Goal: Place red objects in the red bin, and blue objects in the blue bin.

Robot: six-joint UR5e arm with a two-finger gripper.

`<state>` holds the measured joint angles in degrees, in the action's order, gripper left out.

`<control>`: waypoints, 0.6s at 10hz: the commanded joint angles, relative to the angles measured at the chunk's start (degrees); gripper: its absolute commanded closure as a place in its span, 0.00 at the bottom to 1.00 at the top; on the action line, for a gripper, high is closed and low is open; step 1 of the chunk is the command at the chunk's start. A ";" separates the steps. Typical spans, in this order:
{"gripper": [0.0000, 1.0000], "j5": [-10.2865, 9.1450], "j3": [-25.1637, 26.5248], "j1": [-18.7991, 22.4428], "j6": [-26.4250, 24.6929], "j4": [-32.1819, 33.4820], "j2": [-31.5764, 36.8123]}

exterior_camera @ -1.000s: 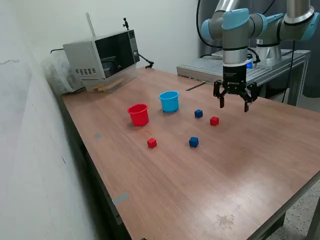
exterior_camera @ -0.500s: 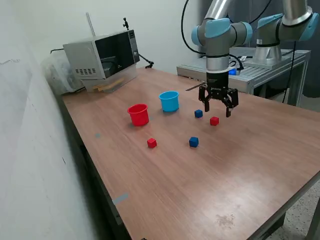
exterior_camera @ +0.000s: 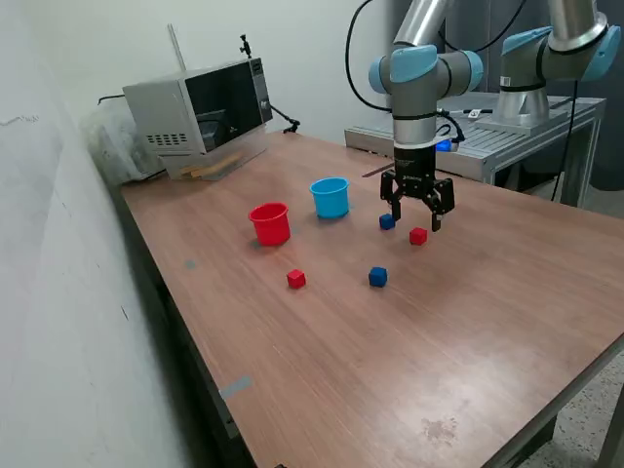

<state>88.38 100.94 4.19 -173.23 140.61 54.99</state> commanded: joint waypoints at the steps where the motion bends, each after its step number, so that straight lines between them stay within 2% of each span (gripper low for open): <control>1: 0.00 -0.05 1.45 -0.14 1.31 0.11 -0.15; 6: 0.00 -0.05 2.15 -0.14 3.07 0.11 -0.68</control>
<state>88.33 102.80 4.05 -171.06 140.73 54.47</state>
